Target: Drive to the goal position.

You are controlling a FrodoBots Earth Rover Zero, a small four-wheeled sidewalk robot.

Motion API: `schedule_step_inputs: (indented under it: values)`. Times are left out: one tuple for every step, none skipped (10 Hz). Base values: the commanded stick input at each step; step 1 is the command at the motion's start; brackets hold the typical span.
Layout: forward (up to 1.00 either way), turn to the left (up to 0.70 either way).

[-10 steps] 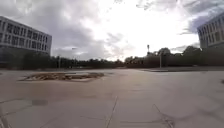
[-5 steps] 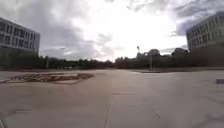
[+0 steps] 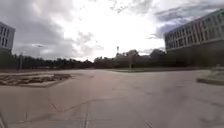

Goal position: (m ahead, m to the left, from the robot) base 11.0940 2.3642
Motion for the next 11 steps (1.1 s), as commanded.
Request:
schedule_step_inputs:
  values:
    - [0.70, 0.00]
    - [0.70, 0.00]
    - [0.70, 0.00]
    - [0.70, 0.27]
    - [0.70, 0.35]
    - [0.70, 0.35]
    - [0.70, 0.35]
    - [0.70, 0.35]
    - [0.70, 0.35]
    - [0.70, 0.31]
    - [0.70, 0.08]
